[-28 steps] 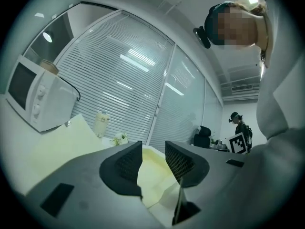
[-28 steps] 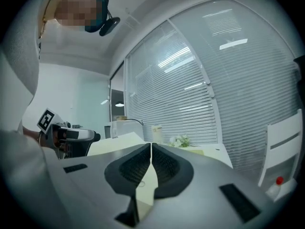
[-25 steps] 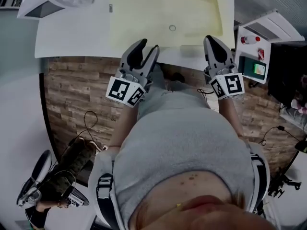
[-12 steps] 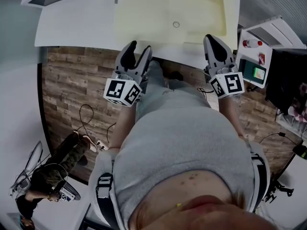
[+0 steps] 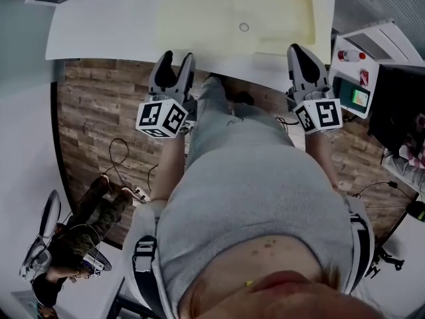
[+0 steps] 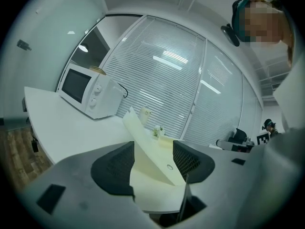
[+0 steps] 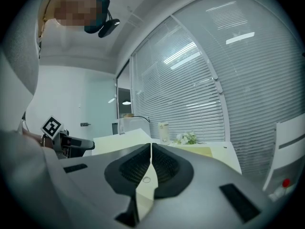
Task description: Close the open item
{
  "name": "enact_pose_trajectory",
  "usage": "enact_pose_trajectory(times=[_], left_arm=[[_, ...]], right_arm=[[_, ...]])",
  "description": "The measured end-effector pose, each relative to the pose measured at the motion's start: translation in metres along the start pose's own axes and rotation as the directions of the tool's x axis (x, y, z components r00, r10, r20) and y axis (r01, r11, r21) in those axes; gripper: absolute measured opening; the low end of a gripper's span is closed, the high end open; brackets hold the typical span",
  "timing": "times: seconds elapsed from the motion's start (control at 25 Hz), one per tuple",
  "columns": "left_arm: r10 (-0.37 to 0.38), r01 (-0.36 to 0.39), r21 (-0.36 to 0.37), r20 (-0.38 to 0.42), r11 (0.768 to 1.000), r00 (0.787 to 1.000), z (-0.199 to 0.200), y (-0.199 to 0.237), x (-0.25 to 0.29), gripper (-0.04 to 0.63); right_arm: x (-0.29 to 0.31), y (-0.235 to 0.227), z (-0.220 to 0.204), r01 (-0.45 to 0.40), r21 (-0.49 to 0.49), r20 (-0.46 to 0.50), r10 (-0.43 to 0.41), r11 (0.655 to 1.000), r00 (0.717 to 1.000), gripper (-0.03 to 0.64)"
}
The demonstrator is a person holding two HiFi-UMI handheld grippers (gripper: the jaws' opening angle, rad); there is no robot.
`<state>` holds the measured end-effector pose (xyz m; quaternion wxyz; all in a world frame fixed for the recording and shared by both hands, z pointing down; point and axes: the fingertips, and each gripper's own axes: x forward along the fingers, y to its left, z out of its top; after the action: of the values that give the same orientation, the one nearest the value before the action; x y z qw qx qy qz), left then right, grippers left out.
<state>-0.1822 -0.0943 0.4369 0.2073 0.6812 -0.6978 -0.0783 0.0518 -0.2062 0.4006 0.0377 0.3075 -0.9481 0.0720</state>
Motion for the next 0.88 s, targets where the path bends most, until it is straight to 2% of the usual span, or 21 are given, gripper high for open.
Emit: enact_pose_trajectory(times=[0.2,0.44,0.64,0.68,0.8,0.88], left_arm=[[0.016,-0.016,-0.024,0.010,1.000,1.000,0.003,0.011,0.012,0.235],[0.019,-0.019,-0.019,-0.010,1.000,1.000,0.000,0.016,0.028,0.235],[-0.053,0.051,-0.042,-0.035,0.998,0.998,0.000,0.013,0.040,0.220],[-0.059,0.057,-0.041,-0.038,0.998,0.998,0.001,0.014,0.041,0.206],[-0.055,0.054,-0.012,-0.041,0.998,0.998,0.005,0.020,0.044,0.095],[-0.062,0.062,0.003,-0.050,0.998,0.997,0.006,0.022,0.045,0.085]], right_arm=[[0.003,0.001,-0.003,0.001,-0.003,-0.006,-0.001,1.000,1.000,0.064],[0.005,-0.003,-0.011,0.016,-0.002,-0.026,-0.016,1.000,1.000,0.064],[0.009,-0.006,-0.016,0.026,-0.002,-0.045,-0.026,1.000,0.999,0.064],[0.010,-0.006,-0.017,0.027,-0.002,-0.047,-0.028,1.000,0.998,0.064],[0.013,-0.005,-0.019,0.032,0.005,-0.056,-0.032,0.999,0.998,0.064],[0.013,-0.005,-0.021,0.033,0.017,-0.059,-0.032,0.999,0.998,0.064]])
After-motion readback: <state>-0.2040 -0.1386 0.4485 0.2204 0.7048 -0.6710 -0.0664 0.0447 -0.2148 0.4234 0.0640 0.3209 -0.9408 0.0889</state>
